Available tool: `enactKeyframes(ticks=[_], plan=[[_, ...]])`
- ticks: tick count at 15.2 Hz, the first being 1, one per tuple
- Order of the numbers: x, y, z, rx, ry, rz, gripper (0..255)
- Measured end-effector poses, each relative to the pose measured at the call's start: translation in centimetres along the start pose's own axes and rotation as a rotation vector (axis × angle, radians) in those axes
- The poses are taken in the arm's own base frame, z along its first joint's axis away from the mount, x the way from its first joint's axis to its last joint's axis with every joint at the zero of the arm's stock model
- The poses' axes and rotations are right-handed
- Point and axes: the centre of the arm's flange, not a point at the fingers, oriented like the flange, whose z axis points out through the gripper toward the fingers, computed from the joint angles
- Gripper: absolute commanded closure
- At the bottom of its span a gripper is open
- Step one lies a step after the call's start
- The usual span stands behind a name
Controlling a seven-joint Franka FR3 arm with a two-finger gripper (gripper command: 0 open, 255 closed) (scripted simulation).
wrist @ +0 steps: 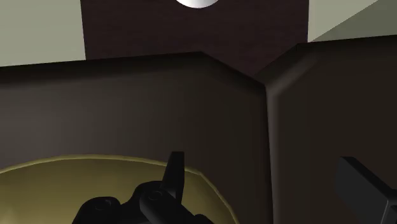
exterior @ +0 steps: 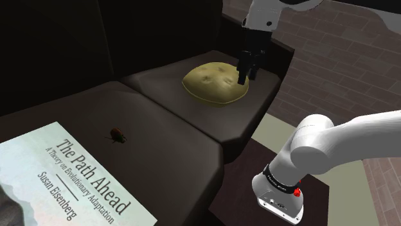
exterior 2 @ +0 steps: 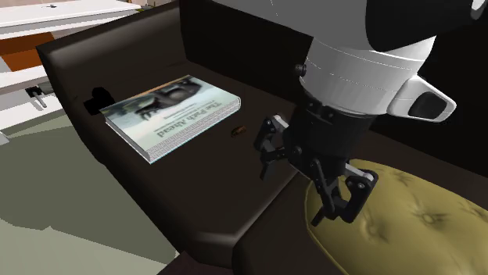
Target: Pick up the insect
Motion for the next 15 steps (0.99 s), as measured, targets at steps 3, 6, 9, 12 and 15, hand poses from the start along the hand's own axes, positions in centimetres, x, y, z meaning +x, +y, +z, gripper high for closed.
enactKeyframes(ticks=[3, 6, 9, 12, 15], plan=[[0.8, -1.2, 0.8, -0.001, 0.005, -0.008, 0], [2.8, -3.8, 2.2, -0.003, 0.017, -0.026, 0], [4.9, -6.7, 3.6, -0.005, 0.031, -0.045, 0], [6.7, -9.5, 5.3, -0.007, 0.046, -0.064, 0], [8.8, -12.2, 6.5, -0.009, 0.06, -0.083, 0]])
